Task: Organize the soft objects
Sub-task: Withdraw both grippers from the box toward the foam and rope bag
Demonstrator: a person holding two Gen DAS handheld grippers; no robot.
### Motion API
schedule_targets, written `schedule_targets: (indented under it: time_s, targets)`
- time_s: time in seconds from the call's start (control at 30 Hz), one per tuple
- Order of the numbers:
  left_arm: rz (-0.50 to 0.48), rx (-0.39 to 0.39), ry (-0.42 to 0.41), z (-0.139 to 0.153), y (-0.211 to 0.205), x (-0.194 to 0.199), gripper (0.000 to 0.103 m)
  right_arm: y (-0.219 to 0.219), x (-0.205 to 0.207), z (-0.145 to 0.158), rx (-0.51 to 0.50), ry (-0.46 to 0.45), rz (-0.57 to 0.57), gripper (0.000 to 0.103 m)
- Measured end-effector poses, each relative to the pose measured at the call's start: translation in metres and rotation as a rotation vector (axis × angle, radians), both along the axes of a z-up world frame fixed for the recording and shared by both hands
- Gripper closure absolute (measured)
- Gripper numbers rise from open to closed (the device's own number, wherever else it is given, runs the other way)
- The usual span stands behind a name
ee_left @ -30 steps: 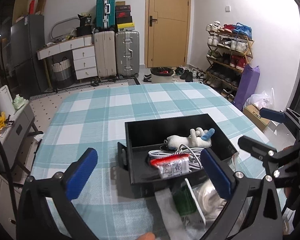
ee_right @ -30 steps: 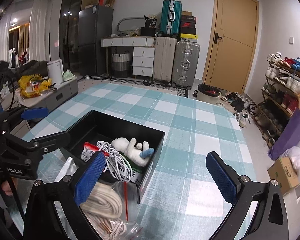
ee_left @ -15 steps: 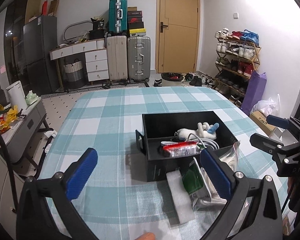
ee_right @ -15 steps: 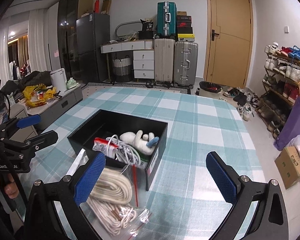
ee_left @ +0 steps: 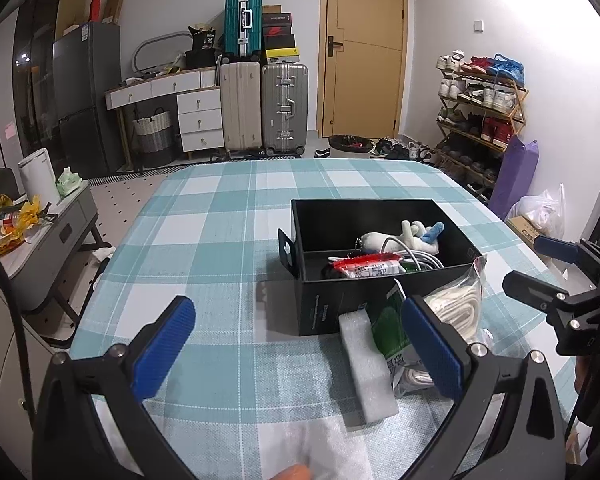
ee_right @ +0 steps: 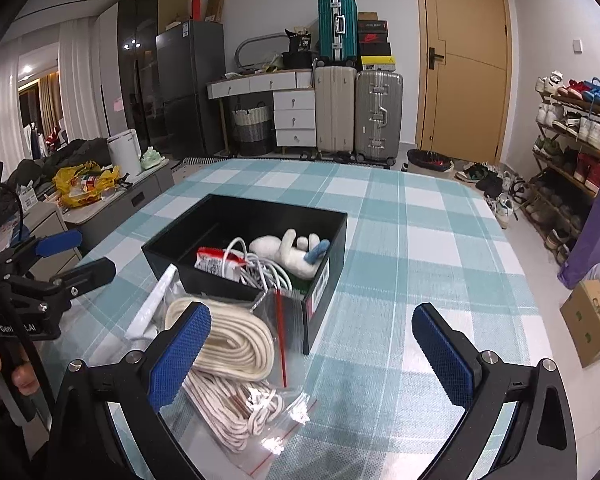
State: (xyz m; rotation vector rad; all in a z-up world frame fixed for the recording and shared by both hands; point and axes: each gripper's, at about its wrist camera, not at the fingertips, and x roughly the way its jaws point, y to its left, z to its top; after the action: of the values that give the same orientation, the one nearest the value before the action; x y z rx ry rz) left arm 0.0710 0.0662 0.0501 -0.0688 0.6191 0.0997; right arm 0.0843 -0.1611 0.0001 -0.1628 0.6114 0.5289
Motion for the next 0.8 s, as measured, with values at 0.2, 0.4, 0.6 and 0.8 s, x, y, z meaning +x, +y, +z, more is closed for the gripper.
schedule_targets:
  time_s: [0.2, 0.4, 0.6, 0.8]
  targets:
    - [-0.019, 0.016, 0.016, -0.006, -0.007, -0.003, 0.0, -0.001, -0.001, -0.007, -0.009, 0.015, 0.003, 0.001]
    - [-0.021, 0.003, 0.039, -0.012, -0.009, 0.0, 0.0, -0.005, 0.001, -0.01, 0.001, 0.042, -0.011, 0.001]
    - [-0.033, 0.003, 0.054, -0.017, -0.011, -0.001, 0.0, -0.006, 0.004, -0.015, -0.003, 0.087, -0.001, 0.001]
    - [-0.048, 0.013, 0.091, -0.026, -0.015, 0.001, 0.0, 0.002, 0.002, -0.025, -0.032, 0.131, 0.046, 0.001]
